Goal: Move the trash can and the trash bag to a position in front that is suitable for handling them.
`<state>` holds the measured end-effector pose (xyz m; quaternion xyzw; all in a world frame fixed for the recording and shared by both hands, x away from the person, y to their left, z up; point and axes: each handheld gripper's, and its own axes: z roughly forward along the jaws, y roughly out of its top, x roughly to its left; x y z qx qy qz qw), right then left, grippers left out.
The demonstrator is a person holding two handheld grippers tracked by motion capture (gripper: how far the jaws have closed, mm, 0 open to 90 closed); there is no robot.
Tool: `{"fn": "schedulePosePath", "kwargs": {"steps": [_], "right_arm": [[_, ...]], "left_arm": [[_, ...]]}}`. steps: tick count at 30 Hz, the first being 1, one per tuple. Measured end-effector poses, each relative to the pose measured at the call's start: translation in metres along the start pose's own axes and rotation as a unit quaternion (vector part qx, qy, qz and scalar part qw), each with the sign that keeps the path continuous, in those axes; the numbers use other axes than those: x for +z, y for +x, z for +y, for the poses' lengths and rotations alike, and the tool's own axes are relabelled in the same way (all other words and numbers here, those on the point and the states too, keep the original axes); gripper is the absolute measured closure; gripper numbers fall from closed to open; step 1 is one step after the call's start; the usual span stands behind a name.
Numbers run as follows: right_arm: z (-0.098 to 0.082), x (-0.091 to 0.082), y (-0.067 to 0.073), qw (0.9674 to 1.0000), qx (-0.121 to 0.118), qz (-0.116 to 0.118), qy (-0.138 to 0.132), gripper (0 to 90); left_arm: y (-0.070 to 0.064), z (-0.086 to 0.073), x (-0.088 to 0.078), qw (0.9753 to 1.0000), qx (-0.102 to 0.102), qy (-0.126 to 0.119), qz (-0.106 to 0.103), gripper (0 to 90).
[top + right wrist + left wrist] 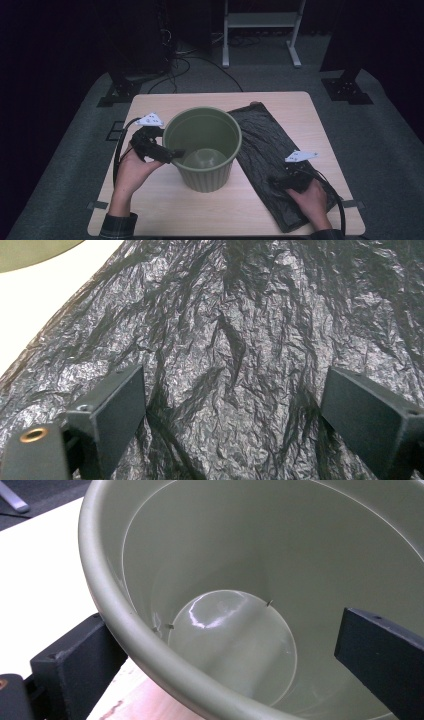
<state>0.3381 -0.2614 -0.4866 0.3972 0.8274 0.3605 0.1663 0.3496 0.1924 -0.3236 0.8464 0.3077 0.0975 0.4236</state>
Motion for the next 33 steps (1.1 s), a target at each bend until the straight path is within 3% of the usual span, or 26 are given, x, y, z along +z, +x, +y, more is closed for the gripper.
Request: {"fn": "schedulePosePath", "kwargs": {"steps": [5, 14, 24, 28, 33], "right_arm": [[0.000, 0.000, 0.000, 1.0000, 0.000, 0.000, 0.000, 9.5], [0.000, 0.000, 0.000, 1.0000, 0.000, 0.000, 0.000, 9.5], [0.000, 0.000, 0.000, 1.0000, 0.000, 0.000, 0.000, 9.5], [0.000, 0.000, 0.000, 1.0000, 0.000, 0.000, 0.000, 9.5], [0.000, 0.000, 0.000, 1.0000, 0.000, 0.000, 0.000, 9.5]], "left_arm": [[-0.014, -0.002, 0.001, 0.9999, 0.005, 0.001, -0.010, 0.0], [-0.026, -0.001, 0.003, 0.9997, 0.011, 0.006, -0.020, 0.0], [-0.021, 0.002, 0.001, 0.9997, 0.007, -0.004, -0.021, 0.0], [-0.020, 0.006, -0.002, 0.9999, 0.003, -0.002, -0.017, 0.0], [-0.016, 0.010, -0.009, 0.9998, 0.003, -0.017, 0.000, 0.0]]}}
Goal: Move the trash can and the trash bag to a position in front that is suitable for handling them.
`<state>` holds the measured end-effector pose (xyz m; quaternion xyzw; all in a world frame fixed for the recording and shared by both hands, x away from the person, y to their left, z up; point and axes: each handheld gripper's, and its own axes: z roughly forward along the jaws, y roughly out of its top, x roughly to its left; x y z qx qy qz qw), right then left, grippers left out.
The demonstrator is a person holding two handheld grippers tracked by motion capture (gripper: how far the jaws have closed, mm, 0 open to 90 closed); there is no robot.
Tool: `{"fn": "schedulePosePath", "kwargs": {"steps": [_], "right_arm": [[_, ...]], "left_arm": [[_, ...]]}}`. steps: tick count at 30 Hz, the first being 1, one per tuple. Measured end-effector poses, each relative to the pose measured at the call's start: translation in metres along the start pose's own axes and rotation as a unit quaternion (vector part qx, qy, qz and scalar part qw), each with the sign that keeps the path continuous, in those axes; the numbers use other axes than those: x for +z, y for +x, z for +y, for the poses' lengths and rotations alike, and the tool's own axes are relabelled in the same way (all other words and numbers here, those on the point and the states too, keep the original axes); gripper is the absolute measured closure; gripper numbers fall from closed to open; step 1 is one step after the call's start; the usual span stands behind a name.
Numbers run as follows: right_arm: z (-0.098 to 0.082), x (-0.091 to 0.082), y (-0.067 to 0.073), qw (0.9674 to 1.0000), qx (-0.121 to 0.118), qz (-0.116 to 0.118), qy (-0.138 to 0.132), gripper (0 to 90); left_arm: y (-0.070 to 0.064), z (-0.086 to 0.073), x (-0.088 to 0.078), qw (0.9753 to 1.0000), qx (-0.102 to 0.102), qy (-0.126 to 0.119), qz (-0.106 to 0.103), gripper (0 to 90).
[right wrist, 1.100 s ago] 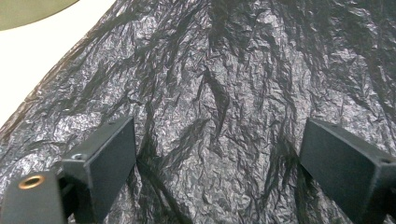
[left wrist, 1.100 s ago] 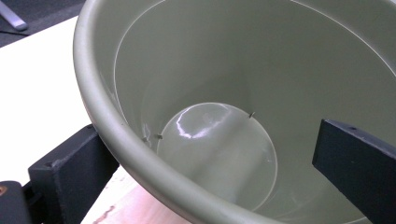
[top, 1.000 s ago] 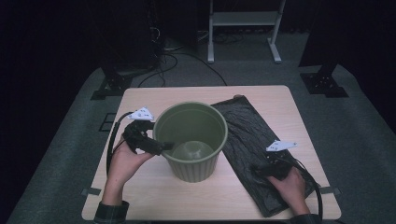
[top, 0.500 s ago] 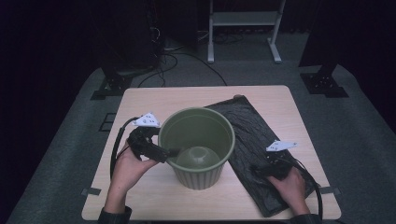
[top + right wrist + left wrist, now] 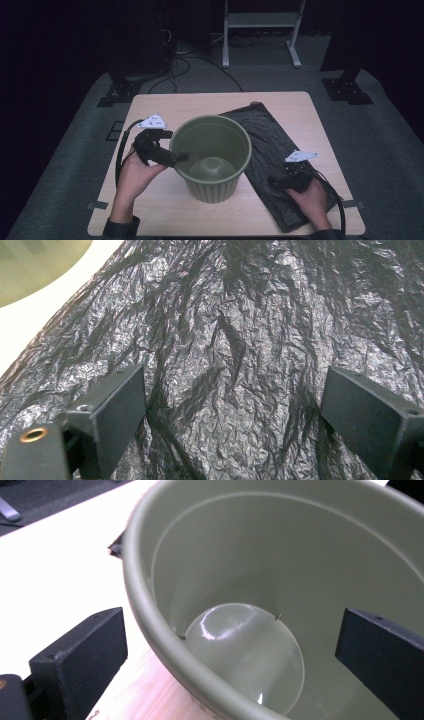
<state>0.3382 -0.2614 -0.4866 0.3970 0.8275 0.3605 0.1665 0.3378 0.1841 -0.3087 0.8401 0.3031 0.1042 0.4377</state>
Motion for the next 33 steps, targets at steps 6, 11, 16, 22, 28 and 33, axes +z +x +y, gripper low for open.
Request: {"fn": "schedulePosePath", "kwargs": {"steps": [6, 11, 16, 22, 28, 33], "right_arm": [[0.000, 0.000, 0.000, 1.0000, 0.000, 0.000, 0.000, 9.5], [0.000, 0.000, 0.000, 1.0000, 0.000, 0.000, 0.000, 9.5], [0.000, 0.000, 0.000, 1.0000, 0.000, 0.000, 0.000, 9.5], [0.000, 0.000, 0.000, 1.0000, 0.000, 0.000, 0.000, 9.5], [0.000, 0.000, 0.000, 1.0000, 0.000, 0.000, 0.000, 9.5], [0.000, 0.000, 0.000, 1.0000, 0.000, 0.000, 0.000, 9.5]], "left_arm": [[0.003, -0.002, -0.019, 0.9997, 0.001, -0.017, 0.018, 0.0], [0.003, -0.012, -0.032, 0.9995, -0.001, -0.019, 0.026, 0.0], [0.003, -0.026, -0.042, 0.9992, -0.001, -0.024, 0.031, 0.0], [0.001, -0.046, -0.050, 0.9989, -0.003, -0.027, 0.038, 0.0], [-0.001, -0.067, -0.049, 0.9989, -0.006, -0.021, 0.042, 0.0], [-0.003, -0.085, -0.044, 0.9984, -0.003, -0.025, 0.050, 0.0]]}}
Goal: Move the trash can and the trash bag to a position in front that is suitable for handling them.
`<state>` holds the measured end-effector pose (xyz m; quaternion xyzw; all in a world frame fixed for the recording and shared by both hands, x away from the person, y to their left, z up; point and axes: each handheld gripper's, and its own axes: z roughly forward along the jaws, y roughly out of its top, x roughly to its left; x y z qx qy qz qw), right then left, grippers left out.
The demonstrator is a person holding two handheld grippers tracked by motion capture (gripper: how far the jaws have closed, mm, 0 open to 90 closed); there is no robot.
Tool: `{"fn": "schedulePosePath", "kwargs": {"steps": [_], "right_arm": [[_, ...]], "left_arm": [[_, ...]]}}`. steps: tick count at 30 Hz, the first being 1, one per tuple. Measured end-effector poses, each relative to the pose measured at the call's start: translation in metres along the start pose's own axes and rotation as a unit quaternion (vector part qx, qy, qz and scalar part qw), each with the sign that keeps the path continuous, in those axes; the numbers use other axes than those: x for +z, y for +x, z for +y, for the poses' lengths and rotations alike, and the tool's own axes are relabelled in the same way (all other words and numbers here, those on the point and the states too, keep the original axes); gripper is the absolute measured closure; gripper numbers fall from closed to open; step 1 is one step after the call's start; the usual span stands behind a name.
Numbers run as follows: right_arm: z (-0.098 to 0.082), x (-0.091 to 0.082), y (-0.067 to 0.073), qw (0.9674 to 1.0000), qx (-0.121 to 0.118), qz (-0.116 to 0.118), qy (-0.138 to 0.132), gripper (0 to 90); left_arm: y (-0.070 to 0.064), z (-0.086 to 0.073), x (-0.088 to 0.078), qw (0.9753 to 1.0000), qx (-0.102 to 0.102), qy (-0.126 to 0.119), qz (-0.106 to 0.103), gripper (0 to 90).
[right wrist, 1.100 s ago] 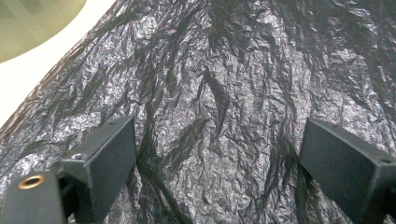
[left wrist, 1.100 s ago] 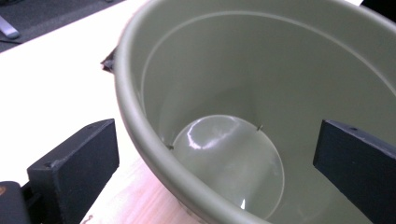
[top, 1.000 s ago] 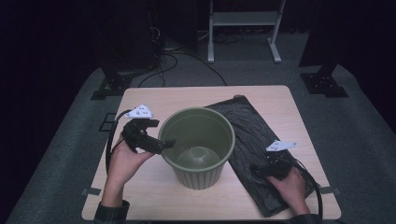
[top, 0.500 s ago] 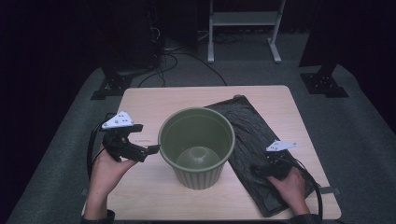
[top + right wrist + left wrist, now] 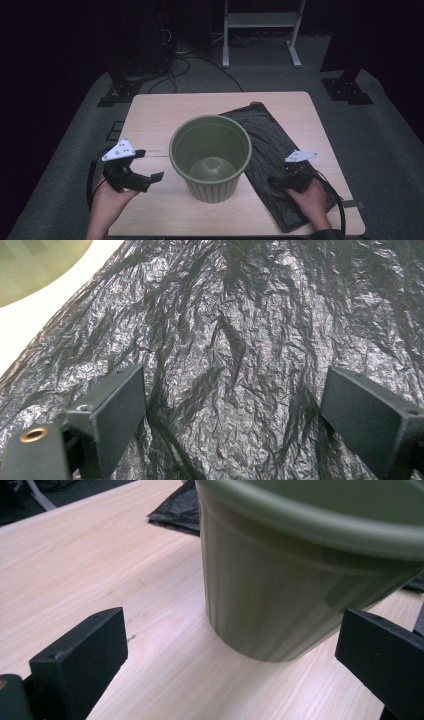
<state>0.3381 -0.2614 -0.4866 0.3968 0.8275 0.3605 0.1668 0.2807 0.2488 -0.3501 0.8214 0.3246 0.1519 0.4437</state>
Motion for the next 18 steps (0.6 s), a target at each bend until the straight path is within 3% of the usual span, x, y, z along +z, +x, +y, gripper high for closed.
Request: {"fn": "schedulePosePath", "kwargs": {"steps": [6, 18], "right_arm": [[0.000, 0.000, 0.000, 1.0000, 0.000, 0.000, 0.000, 9.5], [0.000, 0.000, 0.000, 1.0000, 0.000, 0.000, 0.000, 9.5]], "left_arm": [[0.001, -0.030, 0.020, 1.0000, -0.001, 0.002, 0.005, 0.0], [0.005, -0.060, 0.046, 0.9994, -0.001, 0.009, 0.032, 0.0]]}}
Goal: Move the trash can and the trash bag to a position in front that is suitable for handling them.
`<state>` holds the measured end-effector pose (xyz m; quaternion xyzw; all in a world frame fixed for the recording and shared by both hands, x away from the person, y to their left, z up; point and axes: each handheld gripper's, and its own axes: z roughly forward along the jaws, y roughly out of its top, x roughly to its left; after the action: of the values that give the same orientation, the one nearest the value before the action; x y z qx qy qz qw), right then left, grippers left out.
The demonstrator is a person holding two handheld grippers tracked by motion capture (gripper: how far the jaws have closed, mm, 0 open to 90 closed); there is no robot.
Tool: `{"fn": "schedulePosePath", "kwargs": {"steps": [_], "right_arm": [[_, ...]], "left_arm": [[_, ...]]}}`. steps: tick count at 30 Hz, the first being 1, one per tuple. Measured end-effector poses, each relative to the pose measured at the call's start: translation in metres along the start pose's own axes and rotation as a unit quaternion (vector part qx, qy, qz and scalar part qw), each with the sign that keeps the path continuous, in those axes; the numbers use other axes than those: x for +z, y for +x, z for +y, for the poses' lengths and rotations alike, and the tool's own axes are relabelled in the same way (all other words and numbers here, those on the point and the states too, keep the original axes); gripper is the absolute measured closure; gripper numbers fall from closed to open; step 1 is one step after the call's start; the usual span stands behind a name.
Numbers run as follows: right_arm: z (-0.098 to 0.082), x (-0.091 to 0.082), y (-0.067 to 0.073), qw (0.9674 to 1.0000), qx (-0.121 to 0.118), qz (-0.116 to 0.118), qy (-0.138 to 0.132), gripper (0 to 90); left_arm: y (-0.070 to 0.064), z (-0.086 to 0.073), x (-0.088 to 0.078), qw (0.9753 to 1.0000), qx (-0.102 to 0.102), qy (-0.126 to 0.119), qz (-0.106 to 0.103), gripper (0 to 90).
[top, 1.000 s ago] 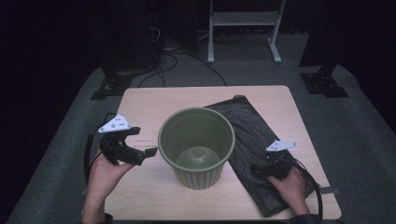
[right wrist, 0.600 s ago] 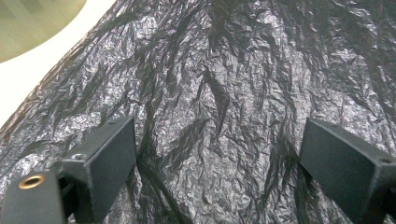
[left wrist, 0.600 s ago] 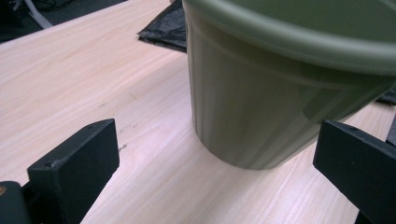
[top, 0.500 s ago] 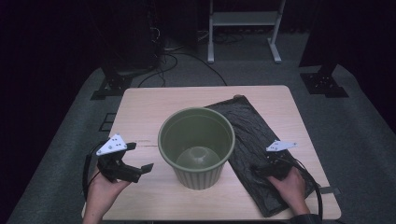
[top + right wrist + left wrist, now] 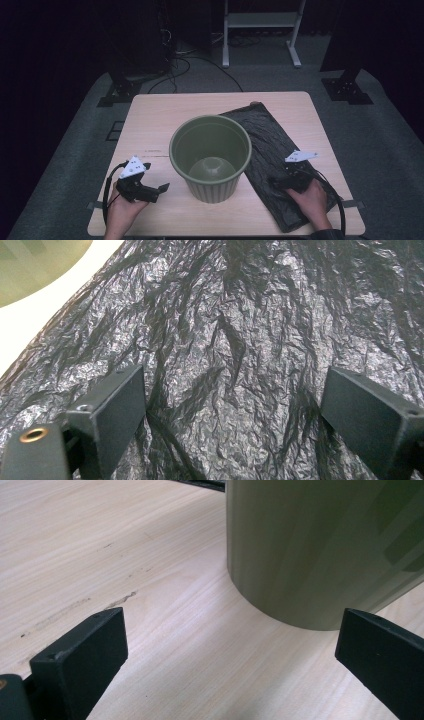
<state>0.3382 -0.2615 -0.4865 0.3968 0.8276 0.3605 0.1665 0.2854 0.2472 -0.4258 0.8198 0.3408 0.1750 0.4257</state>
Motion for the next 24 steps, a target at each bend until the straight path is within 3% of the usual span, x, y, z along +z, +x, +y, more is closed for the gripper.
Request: {"fn": "schedulePosePath", "kwargs": {"steps": [7, 12, 18, 24], "right_arm": [[0.000, 0.000, 0.000, 1.0000, 0.000, 0.000, 0.000, 9.5], [0.000, 0.000, 0.000, 1.0000, 0.000, 0.000, 0.000, 9.5], [0.000, 0.000, 0.000, 1.0000, 0.001, -0.001, -0.001, 9.6], [0.000, 0.000, 0.000, 1.0000, 0.001, -0.001, 0.000, 9.6]], "left_arm": [[0.002, -0.015, 0.014, 1.0000, -0.002, 0.010, 0.002, 0.0], [0.003, -0.025, 0.032, 0.9994, -0.004, 0.034, -0.004, 0.0], [-0.001, -0.028, 0.045, 0.9973, 0.008, 0.073, 0.000, 0.0], [0.001, -0.035, 0.049, 0.9969, -0.002, 0.078, 0.001, 0.0]]}}
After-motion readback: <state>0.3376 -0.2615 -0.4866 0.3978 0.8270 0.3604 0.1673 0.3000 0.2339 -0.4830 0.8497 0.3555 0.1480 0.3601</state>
